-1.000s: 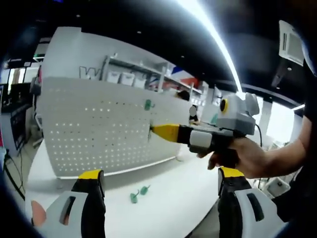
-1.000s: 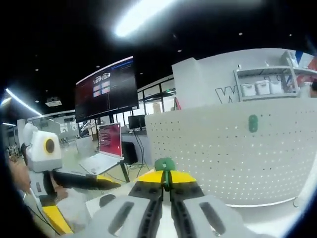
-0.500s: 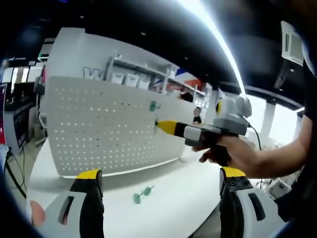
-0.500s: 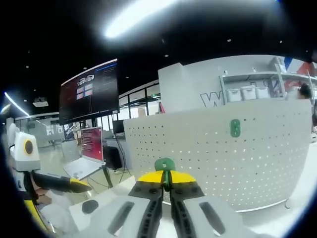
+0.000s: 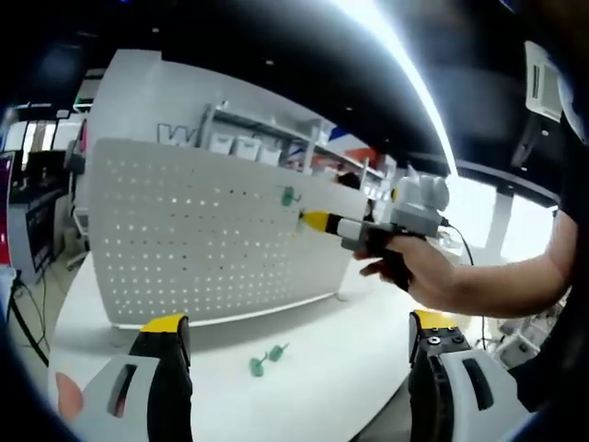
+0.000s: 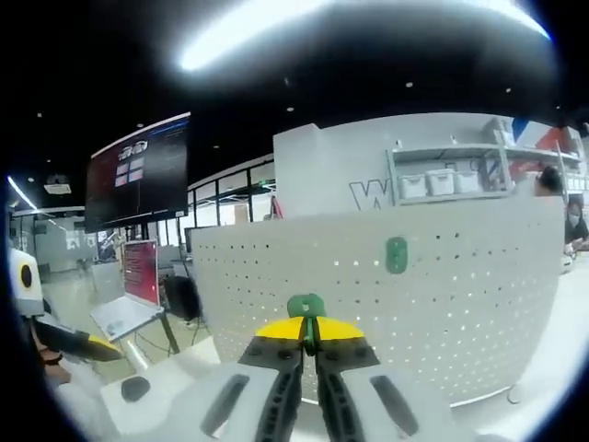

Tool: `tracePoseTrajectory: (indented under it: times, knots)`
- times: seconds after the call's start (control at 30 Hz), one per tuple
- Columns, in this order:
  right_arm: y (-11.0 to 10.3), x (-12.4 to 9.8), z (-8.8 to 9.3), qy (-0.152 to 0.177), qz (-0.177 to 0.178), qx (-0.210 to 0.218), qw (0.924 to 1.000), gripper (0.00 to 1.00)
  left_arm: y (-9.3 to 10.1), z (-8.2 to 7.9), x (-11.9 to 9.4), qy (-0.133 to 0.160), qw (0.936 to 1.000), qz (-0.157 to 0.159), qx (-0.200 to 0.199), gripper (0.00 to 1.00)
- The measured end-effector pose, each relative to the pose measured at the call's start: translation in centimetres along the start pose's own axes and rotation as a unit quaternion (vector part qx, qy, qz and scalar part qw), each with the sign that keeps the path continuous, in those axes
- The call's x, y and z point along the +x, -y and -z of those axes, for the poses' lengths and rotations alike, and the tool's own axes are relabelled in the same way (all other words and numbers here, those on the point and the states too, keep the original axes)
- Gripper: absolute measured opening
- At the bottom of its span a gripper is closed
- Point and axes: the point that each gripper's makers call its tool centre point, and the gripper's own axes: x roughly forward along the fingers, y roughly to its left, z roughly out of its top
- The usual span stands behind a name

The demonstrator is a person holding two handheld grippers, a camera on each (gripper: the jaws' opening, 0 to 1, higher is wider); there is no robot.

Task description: Insert the hook assembly into the mounting plate slot until the hook locks in place.

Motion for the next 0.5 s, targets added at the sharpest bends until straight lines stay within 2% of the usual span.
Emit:
tracePoseTrajectory:
  times: [0.33,0.5]
  knots:
    - [4.2,0.7,-0.5,0.005,0.044,0.009,0.9990,0.01,-0.3,0.1,0.2,0.000,1.0000,0.001,0.000,1.00]
    - [5.4,1.1,-0.7,0.006,0.056,0.010,0.9984,0.01,0.2,0.2,0.4,0.002,0.9999,0.005,-0.010,0.99]
